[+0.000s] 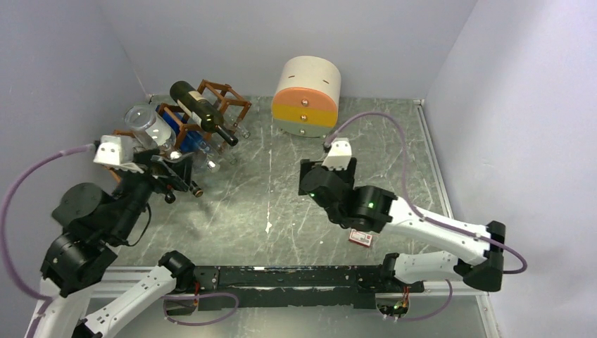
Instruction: Put the wine bottle on the wine rack
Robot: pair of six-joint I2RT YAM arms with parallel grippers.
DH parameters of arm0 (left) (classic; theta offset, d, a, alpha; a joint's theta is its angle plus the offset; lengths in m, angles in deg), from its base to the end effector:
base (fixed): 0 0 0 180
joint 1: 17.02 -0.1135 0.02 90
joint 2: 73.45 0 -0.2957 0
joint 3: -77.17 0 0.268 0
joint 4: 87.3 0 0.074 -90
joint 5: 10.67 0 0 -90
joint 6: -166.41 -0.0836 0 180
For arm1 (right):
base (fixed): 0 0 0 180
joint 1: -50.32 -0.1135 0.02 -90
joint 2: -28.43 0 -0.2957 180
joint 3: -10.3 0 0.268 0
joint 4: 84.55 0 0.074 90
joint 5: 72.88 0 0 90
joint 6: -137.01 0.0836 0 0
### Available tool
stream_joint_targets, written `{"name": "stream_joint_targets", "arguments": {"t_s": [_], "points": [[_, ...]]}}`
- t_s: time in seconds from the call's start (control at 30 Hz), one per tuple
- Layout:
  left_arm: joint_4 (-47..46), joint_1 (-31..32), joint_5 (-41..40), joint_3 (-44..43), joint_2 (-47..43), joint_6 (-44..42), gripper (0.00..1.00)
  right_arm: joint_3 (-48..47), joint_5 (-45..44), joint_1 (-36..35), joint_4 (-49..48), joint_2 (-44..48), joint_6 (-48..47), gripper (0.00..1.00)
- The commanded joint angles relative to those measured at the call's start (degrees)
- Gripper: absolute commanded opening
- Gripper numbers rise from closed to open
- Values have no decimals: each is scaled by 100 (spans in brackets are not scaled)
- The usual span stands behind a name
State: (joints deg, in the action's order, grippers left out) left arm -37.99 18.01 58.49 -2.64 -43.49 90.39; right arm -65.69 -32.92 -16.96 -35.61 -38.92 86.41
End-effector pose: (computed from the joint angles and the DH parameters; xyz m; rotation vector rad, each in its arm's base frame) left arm 0.0897 -0.0266 0.4675 0.0002 1.5752 -0.3893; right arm 0.1628 0.2229 0.3441 -0.0609 2.0029 0.1818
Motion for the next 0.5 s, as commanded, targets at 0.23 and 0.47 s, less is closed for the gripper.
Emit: {"name": "stream_joint_targets", "arguments": {"t_s": [0.23,0.47], "points": [[331,-25,135,-1463,-116,-958,97,-1148,-1177,4,128,1081,-1637,90],[414,-22,-153,-1642,-501,-1007,97,-1148,-815,3,-688,1854,-2439,90]]}}
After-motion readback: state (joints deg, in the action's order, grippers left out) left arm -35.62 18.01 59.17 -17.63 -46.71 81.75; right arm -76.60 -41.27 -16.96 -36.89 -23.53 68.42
